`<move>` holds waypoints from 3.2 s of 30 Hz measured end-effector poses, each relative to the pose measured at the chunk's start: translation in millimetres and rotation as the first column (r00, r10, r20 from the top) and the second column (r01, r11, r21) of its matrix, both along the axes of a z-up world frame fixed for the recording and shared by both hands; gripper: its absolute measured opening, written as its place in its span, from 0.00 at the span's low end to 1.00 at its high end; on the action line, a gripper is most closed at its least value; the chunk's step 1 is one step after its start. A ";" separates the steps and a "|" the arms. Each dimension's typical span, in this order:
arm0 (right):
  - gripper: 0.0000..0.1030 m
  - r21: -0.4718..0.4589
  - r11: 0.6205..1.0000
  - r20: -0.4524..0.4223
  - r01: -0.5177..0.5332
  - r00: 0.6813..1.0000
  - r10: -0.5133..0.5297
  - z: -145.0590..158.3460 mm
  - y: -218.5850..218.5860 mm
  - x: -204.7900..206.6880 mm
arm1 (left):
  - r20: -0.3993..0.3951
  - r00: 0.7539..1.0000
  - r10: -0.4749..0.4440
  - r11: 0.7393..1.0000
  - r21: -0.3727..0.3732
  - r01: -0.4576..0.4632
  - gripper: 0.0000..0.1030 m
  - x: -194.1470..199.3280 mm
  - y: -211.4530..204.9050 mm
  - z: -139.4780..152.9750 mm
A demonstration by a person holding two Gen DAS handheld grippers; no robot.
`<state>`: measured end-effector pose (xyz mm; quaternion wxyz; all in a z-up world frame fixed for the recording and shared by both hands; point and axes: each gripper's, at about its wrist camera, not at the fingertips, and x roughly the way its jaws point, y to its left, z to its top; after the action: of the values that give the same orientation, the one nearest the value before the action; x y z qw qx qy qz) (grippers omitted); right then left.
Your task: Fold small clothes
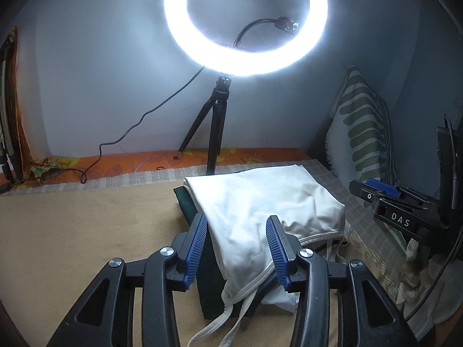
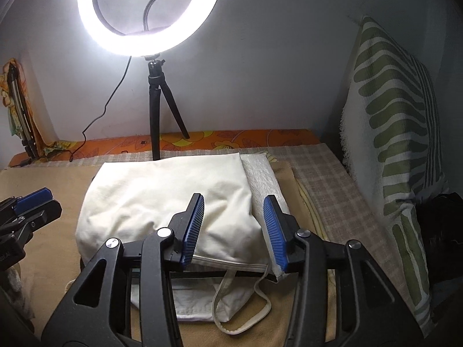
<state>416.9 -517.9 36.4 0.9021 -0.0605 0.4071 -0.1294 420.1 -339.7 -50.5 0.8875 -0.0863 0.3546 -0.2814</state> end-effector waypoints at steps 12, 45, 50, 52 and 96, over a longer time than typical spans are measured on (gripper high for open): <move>0.49 -0.015 1.000 0.078 -0.018 0.997 0.019 73.4 67.0 -61.3 | 0.099 0.995 -0.001 1.000 -0.006 0.001 0.58 -65.9 62.0 59.8; 0.95 0.049 0.987 0.180 0.151 0.971 -0.157 28.6 155.8 -243.6 | 0.176 0.982 -0.068 0.996 0.072 0.056 1.00 -242.1 162.4 35.7; 1.00 0.001 0.989 0.186 0.146 0.972 -0.144 17.9 160.1 -247.5 | 0.169 0.983 -0.069 0.996 0.068 0.058 1.00 -244.6 167.8 28.7; 1.00 -0.006 0.989 0.185 0.145 0.973 -0.141 13.8 161.3 -247.1 | 0.191 0.979 -0.070 0.995 0.089 0.053 1.00 -246.8 167.7 28.0; 1.00 0.019 0.993 0.164 0.121 0.979 -0.122 0.8 166.5 -233.9 | 0.234 0.972 -0.018 0.971 0.238 -0.039 1.00 -249.5 169.1 13.3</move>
<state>183.0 -351.4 37.2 0.9234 -0.0205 0.3345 -0.1869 170.5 -170.6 -37.2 0.9285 0.0538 0.2784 -0.2399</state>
